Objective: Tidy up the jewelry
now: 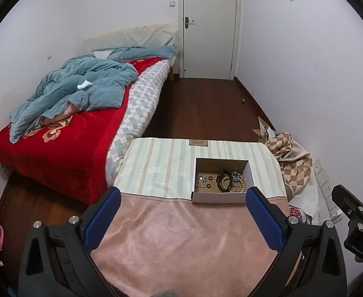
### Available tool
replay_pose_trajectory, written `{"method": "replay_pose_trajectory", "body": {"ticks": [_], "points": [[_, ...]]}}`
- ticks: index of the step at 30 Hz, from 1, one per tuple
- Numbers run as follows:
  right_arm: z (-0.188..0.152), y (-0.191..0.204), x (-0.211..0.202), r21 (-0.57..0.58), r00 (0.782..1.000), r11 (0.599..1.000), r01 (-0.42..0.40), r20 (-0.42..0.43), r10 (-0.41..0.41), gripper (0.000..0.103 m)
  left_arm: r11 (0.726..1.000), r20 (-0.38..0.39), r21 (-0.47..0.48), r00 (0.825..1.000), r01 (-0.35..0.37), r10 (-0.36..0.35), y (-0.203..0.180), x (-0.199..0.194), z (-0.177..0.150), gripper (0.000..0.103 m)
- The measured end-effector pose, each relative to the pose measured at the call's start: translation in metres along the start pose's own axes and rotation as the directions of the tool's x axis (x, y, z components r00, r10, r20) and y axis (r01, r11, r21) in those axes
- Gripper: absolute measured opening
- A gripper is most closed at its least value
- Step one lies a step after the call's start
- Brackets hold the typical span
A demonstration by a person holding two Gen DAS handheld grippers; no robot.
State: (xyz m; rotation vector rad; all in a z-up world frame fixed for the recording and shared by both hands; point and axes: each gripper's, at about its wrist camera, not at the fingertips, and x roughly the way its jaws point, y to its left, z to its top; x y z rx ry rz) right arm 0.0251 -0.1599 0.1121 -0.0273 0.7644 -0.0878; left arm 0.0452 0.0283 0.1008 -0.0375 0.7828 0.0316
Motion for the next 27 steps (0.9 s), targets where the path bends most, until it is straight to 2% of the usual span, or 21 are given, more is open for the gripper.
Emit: {"method": "replay_pose_trajectory", "body": {"ticks": [5,9,21,27], "points": [[0.006,0.002,-0.026,-0.011,1.0,1.0,-0.007,0.026,0.008,0.102,1.0,0.001,-0.001,1.0,-0.004,0.004,0.003,-0.014,0.002,0.103],[0.009,0.003,-0.029,-0.016,1.0,1.0,-0.01,0.016,0.011,0.102,1.0,-0.017,0.003,1.0,-0.008,0.008,0.002,-0.014,0.003,0.103],[0.024,-0.005,0.013,0.003,0.998,1.0,-0.001,-0.057,0.001,0.102,1.0,-0.103,0.019,0.995,0.017,-0.015,-0.019,0.023,0.015,0.103],[0.034,-0.004,0.035,0.007,0.997,1.0,0.006,-0.07,-0.006,0.103,1.0,-0.121,0.015,0.993,-0.008,0.01,-0.022,0.043,0.022,0.103]]}}
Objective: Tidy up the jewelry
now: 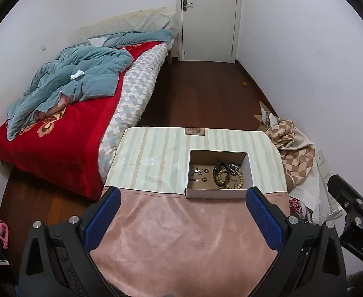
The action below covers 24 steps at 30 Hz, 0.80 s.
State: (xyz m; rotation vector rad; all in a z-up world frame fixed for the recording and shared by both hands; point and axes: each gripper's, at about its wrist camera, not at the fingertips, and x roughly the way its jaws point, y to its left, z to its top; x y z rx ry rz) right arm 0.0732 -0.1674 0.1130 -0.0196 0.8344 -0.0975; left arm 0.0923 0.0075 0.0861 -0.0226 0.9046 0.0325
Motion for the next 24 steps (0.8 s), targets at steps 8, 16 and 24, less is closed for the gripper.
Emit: {"method": "replay_pose_trajectory", "body": {"ticks": [8,16,24], "points": [[0.005,0.0,0.046,-0.008,0.997,1.0,0.014,-0.073,-0.015,0.103,1.0,-0.045,0.015,0.999,-0.022,0.023,-0.007,0.03,0.006,0.103],[0.005,-0.002,0.073,-0.017,0.993,1.0,0.021,-0.115,-0.023,0.103,0.999,-0.073,0.029,0.997,-0.021,0.023,-0.01,0.043,0.007,0.103],[0.004,-0.002,0.081,-0.025,0.99,0.999,0.023,-0.139,-0.026,0.103,0.999,-0.084,0.027,0.996,-0.021,0.023,-0.007,0.046,0.006,0.103]]}}
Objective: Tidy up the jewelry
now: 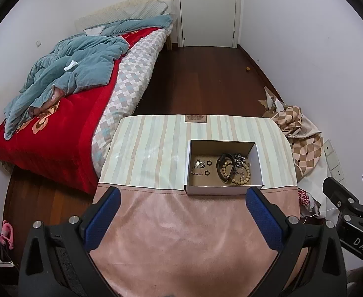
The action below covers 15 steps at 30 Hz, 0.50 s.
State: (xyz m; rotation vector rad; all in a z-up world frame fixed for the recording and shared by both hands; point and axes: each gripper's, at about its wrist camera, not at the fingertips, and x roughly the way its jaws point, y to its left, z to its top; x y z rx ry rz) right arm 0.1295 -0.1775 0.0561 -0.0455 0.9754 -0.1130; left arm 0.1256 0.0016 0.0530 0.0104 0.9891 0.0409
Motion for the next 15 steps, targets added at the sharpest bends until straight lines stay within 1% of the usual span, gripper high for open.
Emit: {"method": "replay_pose_trajectory", "body": {"ticks": [9,15], "points": [[-0.0013,0.0001,0.0012,-0.006,1.0,1.0,0.001,0.0,-0.001,0.103,1.0,0.022,-0.012,1.0,-0.01,0.01,0.0027,-0.0024,-0.0012,0.103],[-0.001,0.0027,-0.0008,-0.013,1.0,1.0,0.001,0.003,-0.001,0.103,1.0,0.019,-0.014,1.0,-0.01,0.01,0.0036,-0.003,-0.0021,0.103]]}}
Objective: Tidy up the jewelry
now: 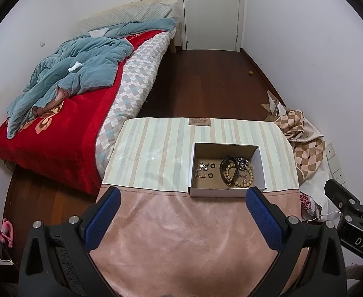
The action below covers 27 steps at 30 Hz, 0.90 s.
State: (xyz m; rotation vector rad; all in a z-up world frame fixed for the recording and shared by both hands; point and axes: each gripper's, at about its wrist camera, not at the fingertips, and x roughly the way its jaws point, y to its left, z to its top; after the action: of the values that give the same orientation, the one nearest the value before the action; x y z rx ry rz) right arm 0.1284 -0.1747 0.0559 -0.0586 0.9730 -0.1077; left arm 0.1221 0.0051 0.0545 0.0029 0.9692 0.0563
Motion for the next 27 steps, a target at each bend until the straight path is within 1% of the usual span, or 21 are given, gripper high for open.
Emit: {"method": "replay_pose_trajectory", "body": {"ticks": [27], "points": [[-0.0027,0.0019,-0.0058,-0.012,1.0,1.0,-0.008,-0.001,0.008,0.103,1.0,0.002,-0.001,1.0,-0.004,0.004,0.0039,-0.0025,-0.0064,0.103]]}}
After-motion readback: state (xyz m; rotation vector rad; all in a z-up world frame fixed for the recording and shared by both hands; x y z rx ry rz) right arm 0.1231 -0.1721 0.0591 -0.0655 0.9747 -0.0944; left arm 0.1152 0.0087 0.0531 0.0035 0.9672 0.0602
